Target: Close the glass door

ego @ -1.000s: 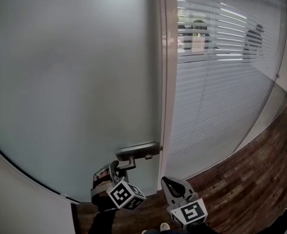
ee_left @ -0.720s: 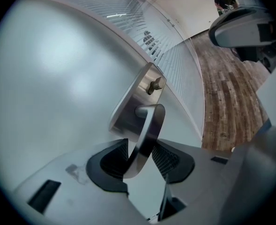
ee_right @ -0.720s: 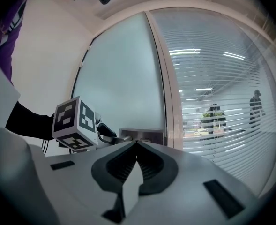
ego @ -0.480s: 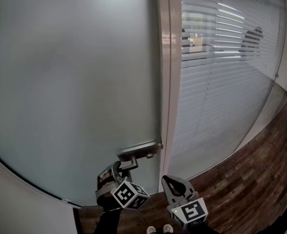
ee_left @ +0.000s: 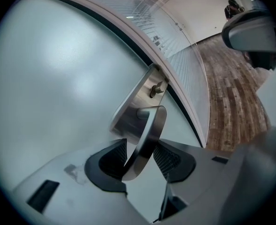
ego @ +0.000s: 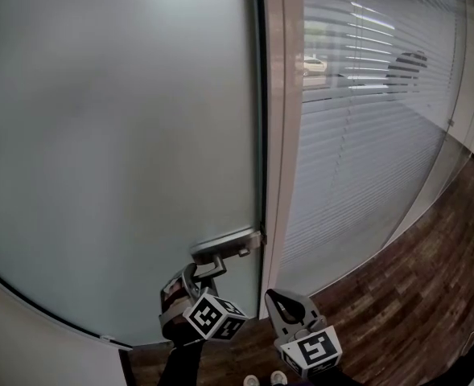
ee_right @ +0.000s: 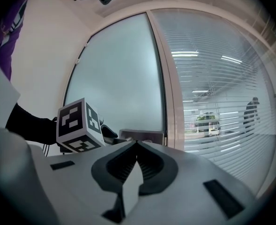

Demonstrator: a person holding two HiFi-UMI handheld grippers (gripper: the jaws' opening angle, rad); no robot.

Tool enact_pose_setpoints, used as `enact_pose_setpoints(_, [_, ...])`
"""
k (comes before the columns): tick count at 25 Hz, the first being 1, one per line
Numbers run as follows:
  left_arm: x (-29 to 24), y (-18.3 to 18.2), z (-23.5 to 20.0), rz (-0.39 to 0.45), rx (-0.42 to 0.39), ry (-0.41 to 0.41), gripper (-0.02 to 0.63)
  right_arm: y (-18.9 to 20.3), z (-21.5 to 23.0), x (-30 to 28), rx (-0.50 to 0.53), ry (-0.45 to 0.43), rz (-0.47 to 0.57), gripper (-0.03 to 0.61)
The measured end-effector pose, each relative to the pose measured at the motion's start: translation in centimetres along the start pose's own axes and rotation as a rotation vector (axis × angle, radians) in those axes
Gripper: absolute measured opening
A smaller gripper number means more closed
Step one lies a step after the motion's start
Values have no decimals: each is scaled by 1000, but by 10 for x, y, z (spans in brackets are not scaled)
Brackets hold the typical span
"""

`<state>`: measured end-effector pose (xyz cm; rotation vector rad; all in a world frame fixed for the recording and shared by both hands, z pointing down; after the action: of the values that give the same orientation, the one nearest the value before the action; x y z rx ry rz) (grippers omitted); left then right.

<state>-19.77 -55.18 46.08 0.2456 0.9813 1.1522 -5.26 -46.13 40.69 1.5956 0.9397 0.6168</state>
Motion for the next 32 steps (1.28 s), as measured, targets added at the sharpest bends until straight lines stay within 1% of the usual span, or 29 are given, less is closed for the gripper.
enact_pose_setpoints(3, [1,-1,-1,8,4,4,168,-2,3,-1,0,17,-10,-8])
enact_pose_setpoints(7, [1,-2,0,28,-11,5,169,0,1,-6,6,4,2,-8])
enact_pose_setpoints(10, [4,-2,1,63,-44,-30,169,-1,-1,-6,11,-5,4,-8])
enact_pose_setpoints(14, [9,0,3,106,-62,-71,169,-2,-2,-7,14,-14,7,-8])
enact_pose_setpoints(16, [15,0,4,137,-76,-79,169,-2,-3,-6,15,-20,7,-8])
enact_pose_setpoints(18, [19,1,6,163,-74,-63,169,-2,-3,-6,17,-25,6,-8])
enact_pose_setpoints(19, [19,2,8,163,-63,-48,169,-2,-4,-6,18,-26,5,-8])
enact_pose_setpoints(21, [20,3,11,137,-40,-27,169,-2,-5,-6,20,-32,6,-8])
enact_pose_setpoints(25, [21,6,11,91,6,-23,176,-5,-11,-6,22,-45,12,-8])
enact_pose_setpoints(28, [20,6,11,69,44,-1,191,-5,-13,-5,19,-49,13,-8])
enact_pose_setpoints(32, [16,4,8,45,72,6,199,-8,-16,-5,25,-51,18,-8])
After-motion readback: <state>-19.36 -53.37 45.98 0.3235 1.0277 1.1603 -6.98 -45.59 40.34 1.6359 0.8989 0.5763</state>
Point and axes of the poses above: the fingertips, and each gripper's own axes: x backward along the fingers, z to its right, y out of its underside, the point moved 2 cm from there along x, backward along the fingers, and after that the axes turned 11 degrees about x, right-handed, at the moved point
